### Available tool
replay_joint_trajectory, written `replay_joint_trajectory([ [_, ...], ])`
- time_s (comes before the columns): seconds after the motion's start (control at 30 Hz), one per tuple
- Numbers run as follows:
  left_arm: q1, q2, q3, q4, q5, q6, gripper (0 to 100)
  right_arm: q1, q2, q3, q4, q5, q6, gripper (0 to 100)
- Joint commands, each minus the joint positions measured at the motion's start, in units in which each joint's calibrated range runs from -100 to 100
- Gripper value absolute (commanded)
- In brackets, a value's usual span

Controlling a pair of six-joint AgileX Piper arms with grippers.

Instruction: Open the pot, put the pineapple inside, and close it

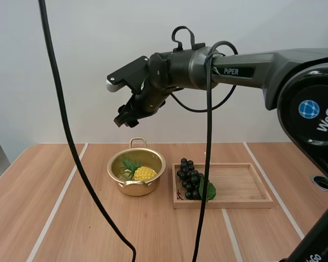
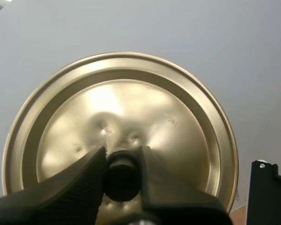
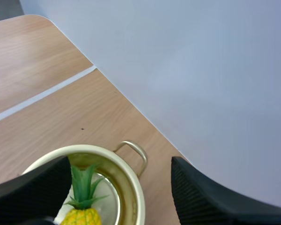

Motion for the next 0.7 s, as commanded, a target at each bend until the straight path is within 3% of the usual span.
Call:
replay_joint_trajectory([
  [0.0, 0.07, 0.2, -0.3, 0.5, -2.0, 0.1, 0, -0.1, -3.3, 0.0, -7.5, 2.4, 5.2, 94],
  [0.07, 0.07, 0.2, -0.3, 0.5, -3.1, 0.1, 0, -0.1, -4.9, -0.2, -13.4, 3.9, 9.2, 80],
  [0.13, 0.07, 0.2, -0.3, 0.5, -4.1, -0.1, 0, -0.6, -6.3, -0.7, -18.1, 5.2, 12.4, 73],
  [0.4, 0.07, 0.5, -0.3, 0.0, -7.0, -0.2, 0, -5.7, -12.2, -5.2, -20.4, 10.9, 14.7, 72],
  [0.47, 0.07, 0.8, -0.3, -0.1, -7.4, -0.2, 0, -7.2, -13.5, -5.6, -20.4, 11.2, 14.7, 67],
  [0.53, 0.07, 1.1, -0.3, -0.8, -8.0, -0.3, 0, -8.9, -14.8, -5.7, -20.4, 11.5, 14.7, 50],
  [0.63, 0.07, 1.1, -0.3, -3.2, -9.2, -0.3, 0, -11.4, -16.7, -5.8, -19.9, 11.7, 14.8, 7],
  [0.67, 0.07, 1.1, -0.3, -4.2, -9.9, -0.3, 0, -12.4, -17.4, -5.8, -19.3, 11.7, 15.1, 0],
])
